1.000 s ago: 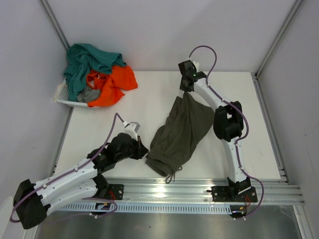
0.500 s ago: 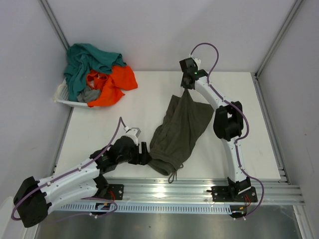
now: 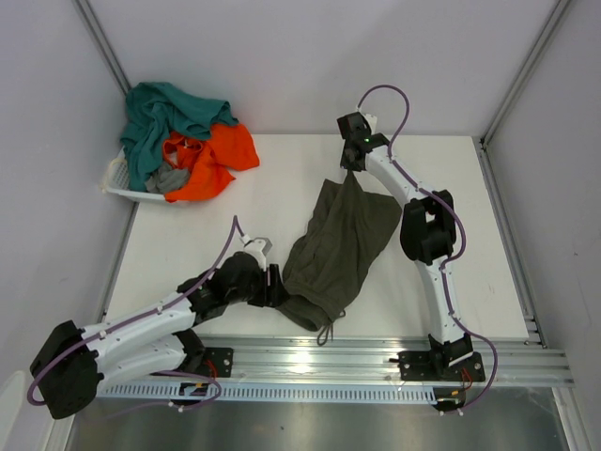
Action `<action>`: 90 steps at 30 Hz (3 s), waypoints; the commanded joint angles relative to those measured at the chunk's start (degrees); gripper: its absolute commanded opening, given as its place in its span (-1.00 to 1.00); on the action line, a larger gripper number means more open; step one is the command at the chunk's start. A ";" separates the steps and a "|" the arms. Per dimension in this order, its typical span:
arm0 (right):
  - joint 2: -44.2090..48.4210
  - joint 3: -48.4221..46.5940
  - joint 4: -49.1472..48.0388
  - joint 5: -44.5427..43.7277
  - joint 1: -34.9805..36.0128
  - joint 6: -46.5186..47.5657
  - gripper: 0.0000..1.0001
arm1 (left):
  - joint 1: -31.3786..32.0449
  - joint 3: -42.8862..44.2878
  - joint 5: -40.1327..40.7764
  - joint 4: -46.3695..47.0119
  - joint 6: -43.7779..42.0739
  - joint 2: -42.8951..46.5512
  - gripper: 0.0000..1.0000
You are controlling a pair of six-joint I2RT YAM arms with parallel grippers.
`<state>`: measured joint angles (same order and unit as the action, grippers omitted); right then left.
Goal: Fold and stack the shorts
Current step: Fold the shorts
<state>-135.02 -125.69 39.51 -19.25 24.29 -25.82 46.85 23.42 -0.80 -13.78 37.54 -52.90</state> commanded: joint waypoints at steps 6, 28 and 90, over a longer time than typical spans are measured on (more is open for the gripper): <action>-0.24 -2.19 -0.57 -0.71 -0.21 0.60 -1.00 | -0.53 3.66 -0.61 2.26 0.16 0.87 0.30; 0.28 -1.49 -0.92 -0.62 -0.30 1.30 -1.00 | -3.52 1.63 -9.57 10.44 0.96 -8.09 0.23; -13.35 -14.06 -5.05 5.97 2.87 5.17 -0.12 | 0.17 -15.07 0.09 5.52 8.17 11.86 -0.62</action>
<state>-149.49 -136.00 36.40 -13.74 27.29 -21.21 46.37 8.16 -1.39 -6.74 45.10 -40.12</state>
